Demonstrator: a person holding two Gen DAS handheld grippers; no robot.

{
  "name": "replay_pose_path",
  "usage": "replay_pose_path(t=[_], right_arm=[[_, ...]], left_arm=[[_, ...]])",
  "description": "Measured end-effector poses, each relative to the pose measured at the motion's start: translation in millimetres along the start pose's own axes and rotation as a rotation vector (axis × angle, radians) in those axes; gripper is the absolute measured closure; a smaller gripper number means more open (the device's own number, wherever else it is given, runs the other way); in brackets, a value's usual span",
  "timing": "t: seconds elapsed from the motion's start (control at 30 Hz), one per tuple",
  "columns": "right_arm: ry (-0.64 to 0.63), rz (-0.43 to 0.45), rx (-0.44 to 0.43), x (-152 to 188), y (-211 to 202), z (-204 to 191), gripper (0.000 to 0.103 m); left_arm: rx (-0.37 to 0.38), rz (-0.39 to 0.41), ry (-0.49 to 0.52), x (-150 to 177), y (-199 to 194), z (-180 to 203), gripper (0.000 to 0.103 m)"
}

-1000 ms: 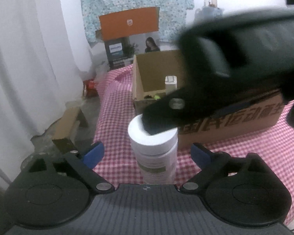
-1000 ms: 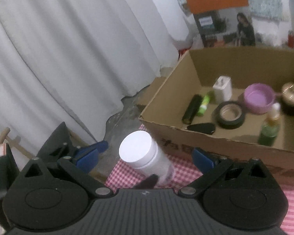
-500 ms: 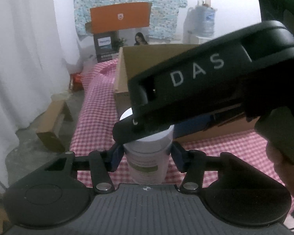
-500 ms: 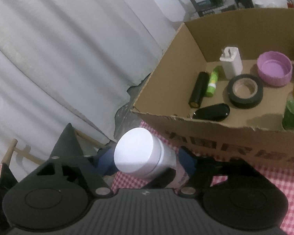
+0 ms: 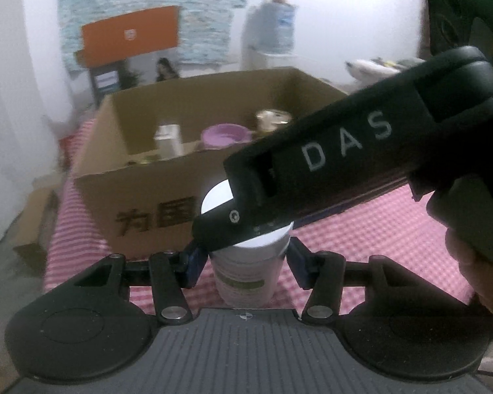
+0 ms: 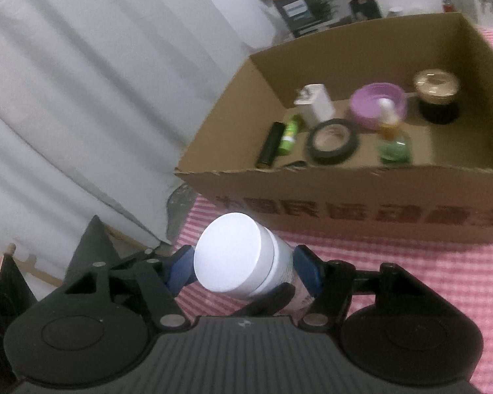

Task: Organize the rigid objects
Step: 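Move the right gripper to the white supplement bottle and grasp it, then carry the white supplement bottle into the box and open the right gripper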

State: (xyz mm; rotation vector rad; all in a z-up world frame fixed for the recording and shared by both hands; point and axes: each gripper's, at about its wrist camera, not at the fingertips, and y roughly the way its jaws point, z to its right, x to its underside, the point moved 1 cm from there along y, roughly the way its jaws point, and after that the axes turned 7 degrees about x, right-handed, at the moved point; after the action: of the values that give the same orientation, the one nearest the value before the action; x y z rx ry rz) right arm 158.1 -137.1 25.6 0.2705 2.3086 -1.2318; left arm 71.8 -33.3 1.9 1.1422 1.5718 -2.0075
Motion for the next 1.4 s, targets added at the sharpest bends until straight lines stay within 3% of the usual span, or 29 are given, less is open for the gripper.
replay_pose_path(t=[0.3,1.4], right_arm=[[-0.001,0.024,0.049,7.8,-12.4,14.9,0.035],[-0.025,0.053,0.062,4.8,-16.6,10.1,0.037]], left_arm=[[0.025,-0.006,0.071,5.7,7.3,17.4,0.05],[0.018,-0.046,0.032,-3.6,16.3,12.3,0.05]])
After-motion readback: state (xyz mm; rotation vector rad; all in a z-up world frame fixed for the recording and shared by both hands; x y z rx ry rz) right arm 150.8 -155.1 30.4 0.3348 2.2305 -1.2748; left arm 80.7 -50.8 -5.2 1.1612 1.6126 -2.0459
